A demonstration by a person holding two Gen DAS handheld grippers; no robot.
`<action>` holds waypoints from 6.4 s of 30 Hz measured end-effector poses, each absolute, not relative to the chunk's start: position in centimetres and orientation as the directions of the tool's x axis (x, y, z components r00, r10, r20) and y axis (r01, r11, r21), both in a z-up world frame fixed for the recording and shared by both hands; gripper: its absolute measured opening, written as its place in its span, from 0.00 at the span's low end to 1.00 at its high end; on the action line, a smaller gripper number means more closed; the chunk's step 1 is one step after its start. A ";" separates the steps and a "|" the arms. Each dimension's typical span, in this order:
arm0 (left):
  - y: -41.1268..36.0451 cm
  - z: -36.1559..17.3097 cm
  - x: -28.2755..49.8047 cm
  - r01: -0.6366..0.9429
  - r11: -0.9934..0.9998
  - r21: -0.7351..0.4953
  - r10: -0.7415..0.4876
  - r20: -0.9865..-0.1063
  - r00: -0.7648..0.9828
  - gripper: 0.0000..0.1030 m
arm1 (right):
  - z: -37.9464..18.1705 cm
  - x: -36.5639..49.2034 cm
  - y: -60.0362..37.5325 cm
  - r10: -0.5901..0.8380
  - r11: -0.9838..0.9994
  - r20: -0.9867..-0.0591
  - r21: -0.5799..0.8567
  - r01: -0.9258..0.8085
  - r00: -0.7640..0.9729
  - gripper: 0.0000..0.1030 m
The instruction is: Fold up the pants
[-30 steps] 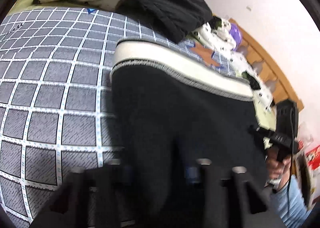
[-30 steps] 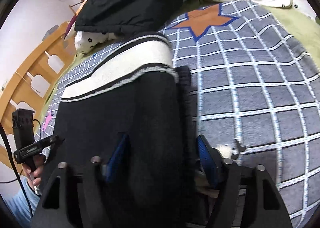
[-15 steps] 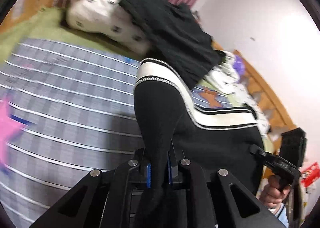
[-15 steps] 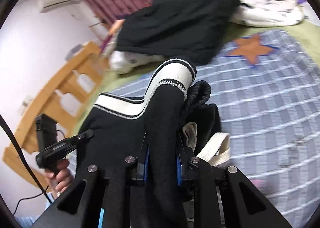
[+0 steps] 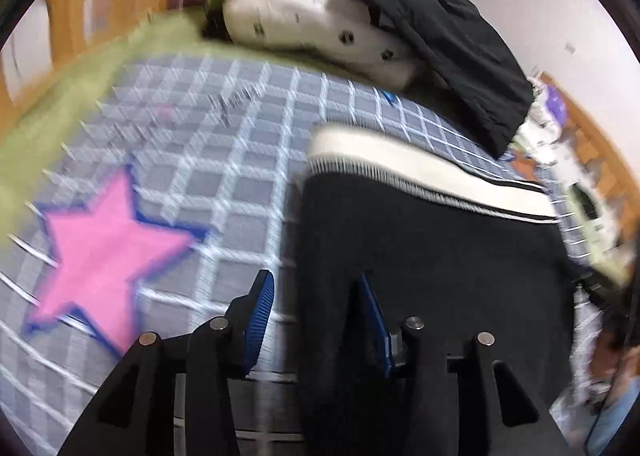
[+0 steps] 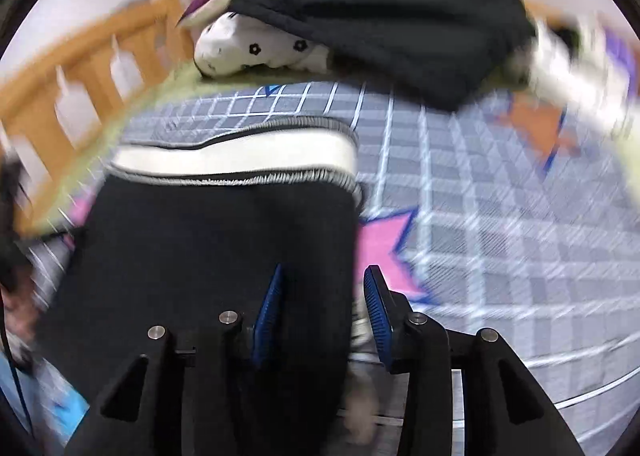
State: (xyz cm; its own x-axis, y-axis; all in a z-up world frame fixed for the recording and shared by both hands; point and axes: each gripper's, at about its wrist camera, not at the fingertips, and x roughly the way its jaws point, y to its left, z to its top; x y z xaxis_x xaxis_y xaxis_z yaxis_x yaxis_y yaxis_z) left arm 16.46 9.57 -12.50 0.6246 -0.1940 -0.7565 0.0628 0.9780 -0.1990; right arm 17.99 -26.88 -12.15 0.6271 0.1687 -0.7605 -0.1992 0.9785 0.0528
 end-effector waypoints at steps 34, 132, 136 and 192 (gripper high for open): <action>1.0 -14.0 24.2 0.112 0.986 0.126 0.004 -0.681 0.732 0.70 | -13.5 25.6 -23.6 0.184 0.975 -0.679 0.036 -0.218 0.711 0.36; 6.3 -10.8 5.4 0.172 0.984 -0.049 -0.159 -0.677 0.718 0.45 | -10.9 7.9 -25.5 0.241 0.967 -0.687 0.112 -0.228 0.685 0.33; 4.8 -8.5 10.7 0.176 0.984 -0.025 -0.150 -0.643 0.751 0.50 | -9.0 13.3 -24.9 0.207 0.974 -0.658 0.068 -0.216 0.724 0.33; 3.1 -14.5 6.6 0.157 0.988 0.001 -0.103 -0.752 0.651 0.70 | -13.5 9.4 -23.6 0.137 0.987 -0.754 0.047 -0.154 0.642 0.38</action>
State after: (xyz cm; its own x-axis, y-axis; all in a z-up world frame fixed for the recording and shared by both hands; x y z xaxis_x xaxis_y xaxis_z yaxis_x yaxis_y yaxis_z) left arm 6.61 3.11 -14.51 0.6515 -0.1031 -0.7516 0.1572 0.9876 0.0008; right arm 9.36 -23.64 -13.48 0.6422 0.1366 -0.7543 -0.1544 0.9869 0.0473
